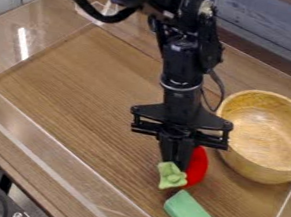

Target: Move the red object to the right side of the table

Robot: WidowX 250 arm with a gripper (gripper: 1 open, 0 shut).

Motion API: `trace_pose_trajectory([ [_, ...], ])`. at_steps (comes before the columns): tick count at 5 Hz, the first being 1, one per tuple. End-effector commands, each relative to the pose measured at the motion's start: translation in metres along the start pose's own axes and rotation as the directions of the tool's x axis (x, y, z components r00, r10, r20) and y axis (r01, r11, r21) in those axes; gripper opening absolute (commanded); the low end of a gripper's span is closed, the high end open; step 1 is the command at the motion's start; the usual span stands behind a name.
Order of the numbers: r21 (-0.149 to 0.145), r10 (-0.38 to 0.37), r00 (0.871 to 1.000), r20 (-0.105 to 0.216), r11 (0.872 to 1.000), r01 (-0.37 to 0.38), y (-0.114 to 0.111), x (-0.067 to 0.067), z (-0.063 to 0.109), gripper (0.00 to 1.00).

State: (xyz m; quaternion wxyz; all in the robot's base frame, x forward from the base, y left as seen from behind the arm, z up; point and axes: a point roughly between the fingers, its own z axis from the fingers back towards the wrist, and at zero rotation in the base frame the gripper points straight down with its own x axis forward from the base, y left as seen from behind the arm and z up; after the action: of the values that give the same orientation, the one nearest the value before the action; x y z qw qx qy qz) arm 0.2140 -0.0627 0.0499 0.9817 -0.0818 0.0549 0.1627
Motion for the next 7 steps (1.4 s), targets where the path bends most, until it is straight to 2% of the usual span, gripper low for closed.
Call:
trace_pose_trajectory([
  [1,-0.024,-0.008,0.999,0.039,1.000,0.009,-0.0064,0.0073,0.0115,0.00],
  [7,-0.030,0.015,0.999,0.033,0.999,-0.014,-0.0055,0.0088,0.0141,0.00],
])
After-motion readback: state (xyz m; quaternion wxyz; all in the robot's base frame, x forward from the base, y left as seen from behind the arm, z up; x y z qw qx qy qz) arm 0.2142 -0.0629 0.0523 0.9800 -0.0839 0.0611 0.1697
